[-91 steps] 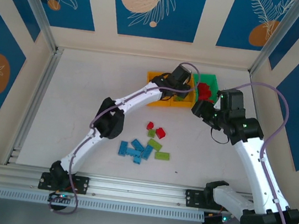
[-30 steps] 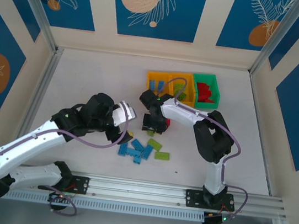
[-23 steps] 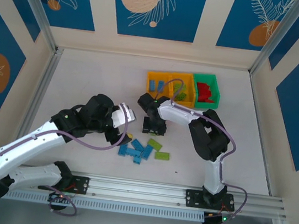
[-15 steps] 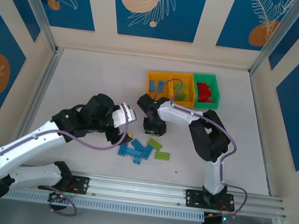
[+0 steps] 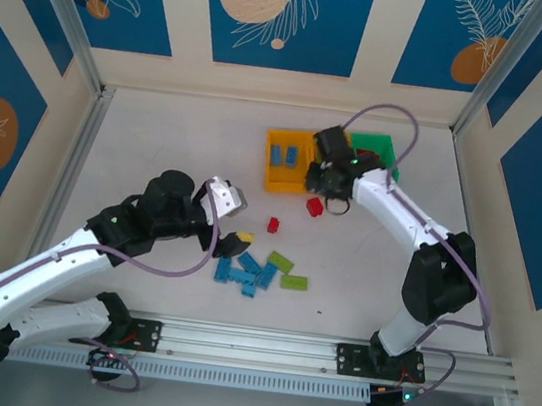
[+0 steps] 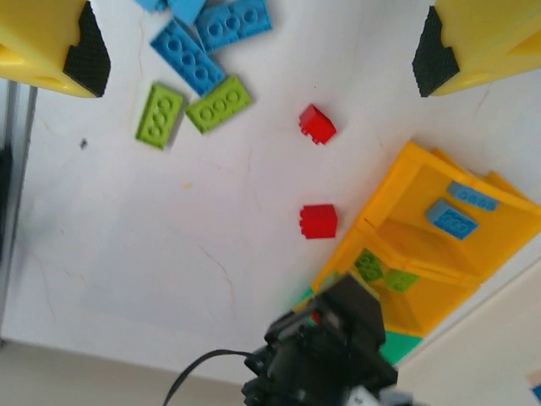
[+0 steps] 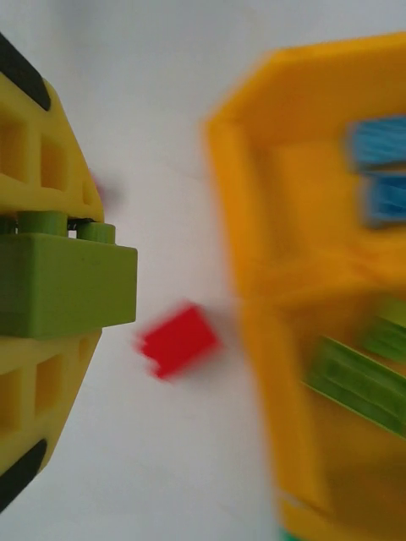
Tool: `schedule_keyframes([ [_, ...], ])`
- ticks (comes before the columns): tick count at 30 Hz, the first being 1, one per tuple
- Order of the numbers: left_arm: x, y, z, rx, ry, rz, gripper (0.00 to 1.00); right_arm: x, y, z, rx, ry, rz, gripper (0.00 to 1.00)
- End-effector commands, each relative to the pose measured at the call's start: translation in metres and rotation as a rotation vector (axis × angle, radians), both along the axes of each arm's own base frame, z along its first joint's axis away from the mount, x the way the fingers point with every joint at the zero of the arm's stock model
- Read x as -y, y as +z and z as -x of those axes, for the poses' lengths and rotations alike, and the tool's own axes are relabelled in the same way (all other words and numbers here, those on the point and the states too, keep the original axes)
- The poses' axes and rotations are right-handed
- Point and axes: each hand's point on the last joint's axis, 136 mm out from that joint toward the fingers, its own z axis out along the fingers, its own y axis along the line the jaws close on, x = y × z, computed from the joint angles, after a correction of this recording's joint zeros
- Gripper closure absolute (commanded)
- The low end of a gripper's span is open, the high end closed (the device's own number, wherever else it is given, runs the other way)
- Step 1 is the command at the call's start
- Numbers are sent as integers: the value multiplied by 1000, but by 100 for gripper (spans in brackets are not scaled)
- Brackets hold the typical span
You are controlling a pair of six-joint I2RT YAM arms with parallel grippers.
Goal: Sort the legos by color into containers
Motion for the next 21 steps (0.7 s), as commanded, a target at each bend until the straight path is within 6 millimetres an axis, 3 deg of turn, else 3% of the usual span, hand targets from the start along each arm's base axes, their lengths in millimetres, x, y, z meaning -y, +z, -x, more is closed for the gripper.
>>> schedule_keyframes([
  [1, -1, 14, -30, -9, 183, 104, 1, 24, -9, -59, 44, 2, 43, 90],
  [4, -5, 11, -41, -41, 265, 117, 0, 29, -20, -100, 14, -3, 13, 86],
  [6, -7, 8, -47, -59, 312, 121, 0, 28, -19, -120, -2, -2, 3, 66],
  [8, -8, 5, -51, -77, 343, 116, 0, 27, -10, -129, -8, -4, 7, 51],
  [10, -8, 2, -52, -92, 351, 109, 0, 30, 1, -125, -5, -19, 15, 45],
  [12, -6, -2, -52, -103, 342, 102, 0, 28, 11, -109, 5, -17, -2, 44],
  [15, 0, -7, -49, -107, 305, 100, 0, 21, 5, -67, 7, 21, -8, 44],
  [19, 6, -11, -44, -106, 255, 97, 0, 17, -20, -8, 7, 95, 38, 43],
  [21, 8, -13, -43, -105, 236, 86, 0, 20, -36, 11, 2, 127, 76, 36],
])
